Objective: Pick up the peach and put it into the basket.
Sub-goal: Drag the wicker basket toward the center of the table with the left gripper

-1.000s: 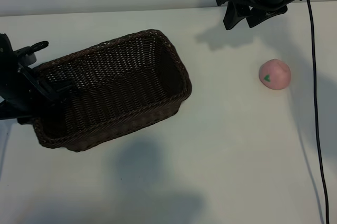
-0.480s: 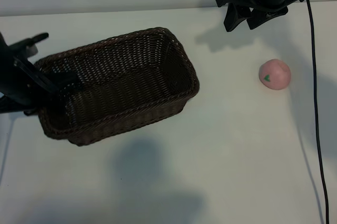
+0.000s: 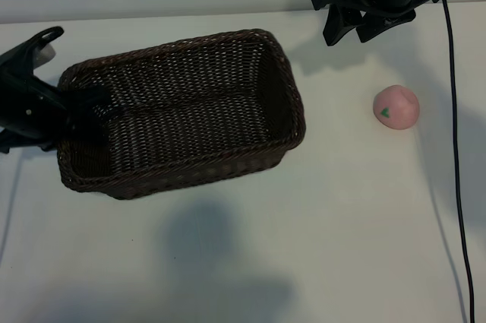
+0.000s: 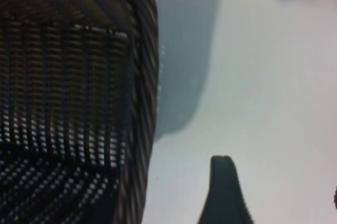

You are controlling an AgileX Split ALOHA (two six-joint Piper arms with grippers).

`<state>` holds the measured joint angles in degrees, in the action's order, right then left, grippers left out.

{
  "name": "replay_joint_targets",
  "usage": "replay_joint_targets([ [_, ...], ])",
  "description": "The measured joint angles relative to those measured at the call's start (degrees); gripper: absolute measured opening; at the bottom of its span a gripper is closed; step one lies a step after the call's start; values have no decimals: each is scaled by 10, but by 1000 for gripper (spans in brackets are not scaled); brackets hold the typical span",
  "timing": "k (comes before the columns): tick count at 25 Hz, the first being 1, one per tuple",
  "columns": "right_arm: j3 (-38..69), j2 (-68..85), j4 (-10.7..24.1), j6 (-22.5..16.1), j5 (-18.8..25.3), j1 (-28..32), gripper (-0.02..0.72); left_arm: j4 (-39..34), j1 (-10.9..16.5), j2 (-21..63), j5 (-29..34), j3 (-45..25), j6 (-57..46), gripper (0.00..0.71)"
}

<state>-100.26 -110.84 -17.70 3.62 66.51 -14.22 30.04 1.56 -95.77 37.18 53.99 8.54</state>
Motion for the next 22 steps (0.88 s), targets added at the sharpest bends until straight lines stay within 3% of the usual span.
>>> replay_joint_targets([
  [12, 0, 0, 0, 0, 0, 0, 493, -41, -8, -80, 93, 181, -1, 160],
  [22, 0, 0, 0, 0, 0, 0, 493, -43, -92, -187, 94, 269, -17, 160],
])
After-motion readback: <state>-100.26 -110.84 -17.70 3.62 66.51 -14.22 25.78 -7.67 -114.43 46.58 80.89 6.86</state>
